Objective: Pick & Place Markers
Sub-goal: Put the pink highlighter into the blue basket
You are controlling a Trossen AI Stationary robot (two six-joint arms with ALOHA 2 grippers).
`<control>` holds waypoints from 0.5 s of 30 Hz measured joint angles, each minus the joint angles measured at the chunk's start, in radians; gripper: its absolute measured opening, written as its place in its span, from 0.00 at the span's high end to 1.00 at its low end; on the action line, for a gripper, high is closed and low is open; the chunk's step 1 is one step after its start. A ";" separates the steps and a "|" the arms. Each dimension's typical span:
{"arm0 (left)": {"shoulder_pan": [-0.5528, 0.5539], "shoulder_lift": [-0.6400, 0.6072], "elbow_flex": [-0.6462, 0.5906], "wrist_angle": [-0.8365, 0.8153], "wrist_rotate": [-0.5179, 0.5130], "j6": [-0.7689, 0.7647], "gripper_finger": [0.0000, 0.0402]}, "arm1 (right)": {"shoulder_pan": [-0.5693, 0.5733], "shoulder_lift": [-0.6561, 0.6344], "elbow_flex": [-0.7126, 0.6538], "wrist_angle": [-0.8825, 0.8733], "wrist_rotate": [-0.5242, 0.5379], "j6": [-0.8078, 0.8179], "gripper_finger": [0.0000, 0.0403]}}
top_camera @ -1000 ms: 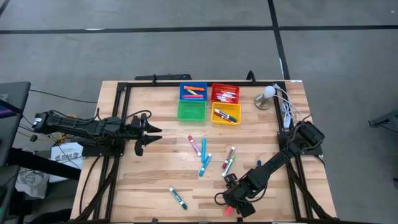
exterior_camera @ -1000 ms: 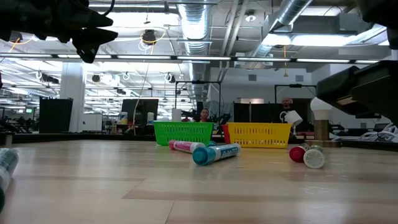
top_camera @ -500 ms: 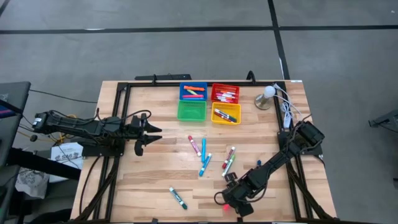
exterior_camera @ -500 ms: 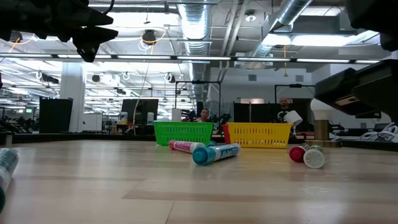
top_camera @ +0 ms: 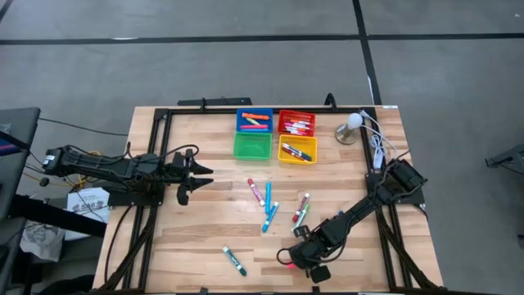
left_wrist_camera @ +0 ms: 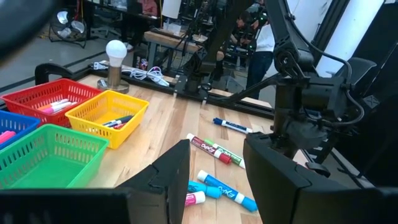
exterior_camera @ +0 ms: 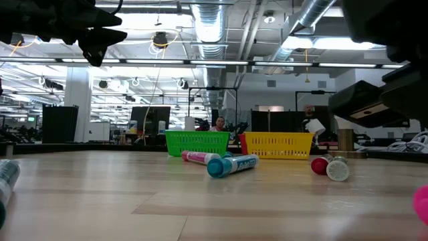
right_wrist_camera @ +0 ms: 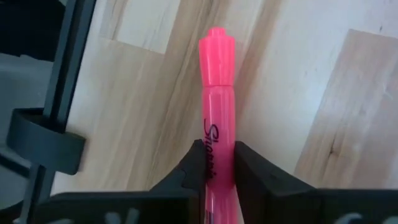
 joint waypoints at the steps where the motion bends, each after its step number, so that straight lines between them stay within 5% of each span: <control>1: 0.000 0.000 0.000 0.000 0.000 0.000 0.63 | -0.004 0.002 0.010 -0.007 -0.018 0.000 0.89; 15: 0.000 0.000 0.000 0.009 0.000 -0.002 0.63 | -0.128 0.005 0.177 -0.055 -0.476 -0.063 0.86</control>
